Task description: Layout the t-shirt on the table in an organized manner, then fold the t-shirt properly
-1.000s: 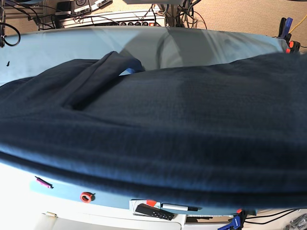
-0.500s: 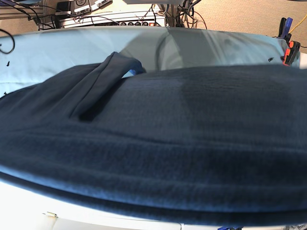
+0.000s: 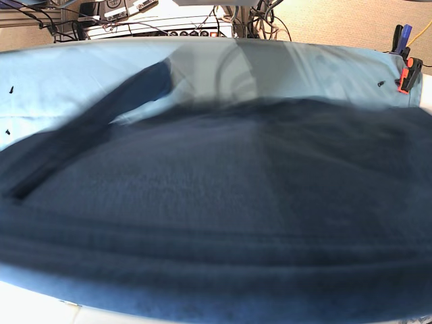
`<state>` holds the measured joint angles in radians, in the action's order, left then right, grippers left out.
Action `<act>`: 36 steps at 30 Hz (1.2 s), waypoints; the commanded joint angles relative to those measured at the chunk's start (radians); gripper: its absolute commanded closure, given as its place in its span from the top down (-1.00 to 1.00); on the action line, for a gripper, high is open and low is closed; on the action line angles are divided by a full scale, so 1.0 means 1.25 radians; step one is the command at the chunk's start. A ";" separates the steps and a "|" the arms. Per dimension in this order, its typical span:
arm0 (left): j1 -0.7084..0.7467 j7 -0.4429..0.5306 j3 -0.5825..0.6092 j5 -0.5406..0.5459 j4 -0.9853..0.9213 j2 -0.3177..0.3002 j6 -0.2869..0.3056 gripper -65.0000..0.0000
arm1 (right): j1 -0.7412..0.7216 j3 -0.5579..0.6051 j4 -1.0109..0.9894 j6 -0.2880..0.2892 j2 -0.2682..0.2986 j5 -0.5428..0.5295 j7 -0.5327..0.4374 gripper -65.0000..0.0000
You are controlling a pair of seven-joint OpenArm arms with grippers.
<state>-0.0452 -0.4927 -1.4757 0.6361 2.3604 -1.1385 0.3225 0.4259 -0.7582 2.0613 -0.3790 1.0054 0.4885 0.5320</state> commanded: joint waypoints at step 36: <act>0.069 -0.047 0.130 0.041 -0.003 0.267 -0.004 -1.00 | -0.090 -0.010 0.049 0.095 0.060 -0.193 -0.002 -1.00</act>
<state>0.0429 -0.5648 -1.3087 0.6868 2.3528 -0.7830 0.3252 0.3264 -0.7570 2.1185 -0.2382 1.0565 0.2344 0.5385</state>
